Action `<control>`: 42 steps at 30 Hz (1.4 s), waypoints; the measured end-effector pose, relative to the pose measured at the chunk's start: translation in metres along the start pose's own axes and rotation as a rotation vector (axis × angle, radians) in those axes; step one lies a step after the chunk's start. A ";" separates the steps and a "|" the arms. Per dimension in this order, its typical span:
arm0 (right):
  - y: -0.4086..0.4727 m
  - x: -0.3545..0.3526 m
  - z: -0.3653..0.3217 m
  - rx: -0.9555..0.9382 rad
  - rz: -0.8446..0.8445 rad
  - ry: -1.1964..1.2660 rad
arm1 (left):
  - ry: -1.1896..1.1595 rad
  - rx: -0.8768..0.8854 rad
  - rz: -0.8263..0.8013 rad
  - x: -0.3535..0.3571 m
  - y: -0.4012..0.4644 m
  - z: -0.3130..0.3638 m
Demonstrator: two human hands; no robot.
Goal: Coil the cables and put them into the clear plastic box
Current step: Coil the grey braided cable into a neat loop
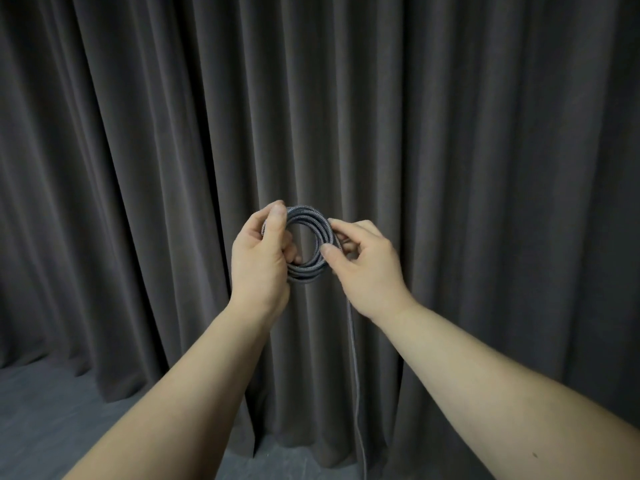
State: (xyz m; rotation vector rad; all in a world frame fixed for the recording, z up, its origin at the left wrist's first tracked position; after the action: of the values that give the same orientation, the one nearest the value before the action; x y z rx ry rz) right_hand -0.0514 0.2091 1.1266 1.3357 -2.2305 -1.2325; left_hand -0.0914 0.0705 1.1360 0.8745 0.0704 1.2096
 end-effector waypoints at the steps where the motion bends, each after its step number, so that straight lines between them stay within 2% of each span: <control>1: 0.002 0.001 0.002 0.007 0.005 0.021 | -0.015 -0.006 -0.001 0.001 0.001 -0.001; 9: 0.004 -0.001 0.006 0.004 0.030 0.069 | -0.024 -0.034 -0.035 0.008 -0.001 0.000; 15: 0.002 0.004 0.006 0.006 0.009 0.151 | 0.095 0.041 -0.044 0.007 -0.001 0.004; 22: 0.000 0.008 0.007 0.026 -0.041 0.156 | -0.022 0.009 0.000 0.007 0.001 0.003; 25: -0.004 0.018 0.011 0.122 -0.066 0.275 | -0.011 0.023 -0.015 0.007 -0.001 0.002; 28: -0.008 0.030 0.012 0.306 -0.101 0.460 | 0.129 0.076 -0.062 0.011 -0.007 0.002; 31: -0.007 0.030 0.006 0.419 -0.039 0.589 | 0.215 0.108 -0.060 0.014 -0.012 -0.001; 35: -0.004 0.016 -0.006 0.281 0.142 0.309 | 0.328 0.151 -0.069 0.017 -0.017 -0.004; 38: -0.007 0.002 -0.014 0.126 0.200 0.106 | 0.406 0.190 -0.076 0.021 -0.021 -0.004; 42: -0.006 -0.006 -0.018 0.047 0.226 0.028 | 0.369 0.217 -0.074 0.029 -0.023 -0.002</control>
State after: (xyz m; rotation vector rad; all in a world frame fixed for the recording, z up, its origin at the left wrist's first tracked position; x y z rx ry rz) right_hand -0.0347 0.2032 1.1339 1.0731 -2.3278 -1.0821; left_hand -0.0629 0.0935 1.1315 0.8183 0.5358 1.2965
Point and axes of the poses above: each hand's wrist, its own y-axis towards the middle knuckle, its own x-axis out of the palm, z = x × y, the point moved 6 cm from there along y, towards the middle knuckle, and after that the axes turned 5 degrees about -z, right-handed, at the moved point
